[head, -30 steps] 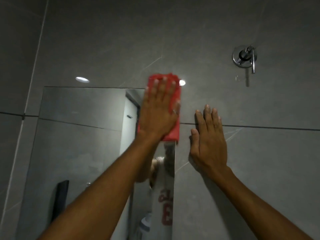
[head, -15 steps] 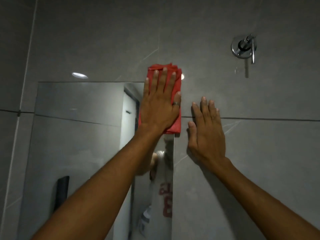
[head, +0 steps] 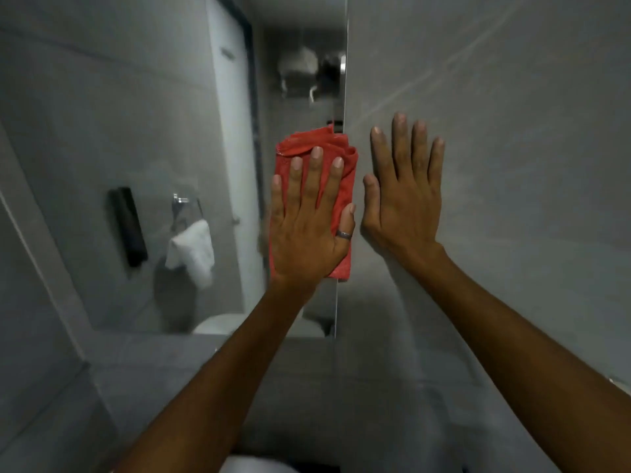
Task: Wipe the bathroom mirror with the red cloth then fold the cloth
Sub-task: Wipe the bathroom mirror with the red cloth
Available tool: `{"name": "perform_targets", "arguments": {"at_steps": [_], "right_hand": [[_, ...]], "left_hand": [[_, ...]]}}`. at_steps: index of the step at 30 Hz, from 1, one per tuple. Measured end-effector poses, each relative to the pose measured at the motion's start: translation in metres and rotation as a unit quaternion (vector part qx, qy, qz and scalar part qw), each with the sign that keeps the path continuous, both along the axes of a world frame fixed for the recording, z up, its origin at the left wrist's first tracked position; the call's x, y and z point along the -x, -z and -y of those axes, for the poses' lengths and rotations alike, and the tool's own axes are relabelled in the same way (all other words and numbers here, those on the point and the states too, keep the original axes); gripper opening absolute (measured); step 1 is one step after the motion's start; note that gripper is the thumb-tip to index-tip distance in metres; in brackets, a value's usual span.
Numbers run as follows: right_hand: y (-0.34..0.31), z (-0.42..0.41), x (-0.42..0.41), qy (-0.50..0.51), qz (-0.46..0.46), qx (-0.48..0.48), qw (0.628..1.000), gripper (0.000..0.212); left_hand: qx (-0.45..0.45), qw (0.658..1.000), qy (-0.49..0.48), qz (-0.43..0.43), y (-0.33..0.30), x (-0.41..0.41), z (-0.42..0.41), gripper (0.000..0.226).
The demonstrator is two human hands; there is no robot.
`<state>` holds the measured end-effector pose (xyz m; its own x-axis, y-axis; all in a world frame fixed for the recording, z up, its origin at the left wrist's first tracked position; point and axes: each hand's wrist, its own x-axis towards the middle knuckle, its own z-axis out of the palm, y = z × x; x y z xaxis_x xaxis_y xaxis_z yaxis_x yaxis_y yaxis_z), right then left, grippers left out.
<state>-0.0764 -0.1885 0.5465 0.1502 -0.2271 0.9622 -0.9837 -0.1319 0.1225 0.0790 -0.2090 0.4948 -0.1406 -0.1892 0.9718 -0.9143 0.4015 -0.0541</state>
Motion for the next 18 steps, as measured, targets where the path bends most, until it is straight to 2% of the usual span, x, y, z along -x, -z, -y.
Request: {"name": "perform_targets", "arguments": {"at_steps": [5,11,14,18], "right_hand": [[0.077,0.003,0.000,0.018,-0.007,-0.019,1.000,0.060],[0.087,0.001,-0.001,0.024,-0.013,-0.015,1.000,0.062],[0.086,-0.006,0.001,0.002,-0.010,-0.044,0.999,0.062],[0.057,-0.013,0.007,-0.079,-0.008,-0.048,0.996,0.064]], "left_hand": [[-0.034,0.999,0.015,0.005,0.109,0.000,-0.003,0.070],[-0.066,0.996,0.001,0.054,0.223,-0.010,-0.008,0.074],[-0.098,0.994,0.019,0.034,0.215,-0.009,-0.013,0.069],[-0.075,0.997,0.024,0.004,0.122,-0.001,-0.009,0.073]]}}
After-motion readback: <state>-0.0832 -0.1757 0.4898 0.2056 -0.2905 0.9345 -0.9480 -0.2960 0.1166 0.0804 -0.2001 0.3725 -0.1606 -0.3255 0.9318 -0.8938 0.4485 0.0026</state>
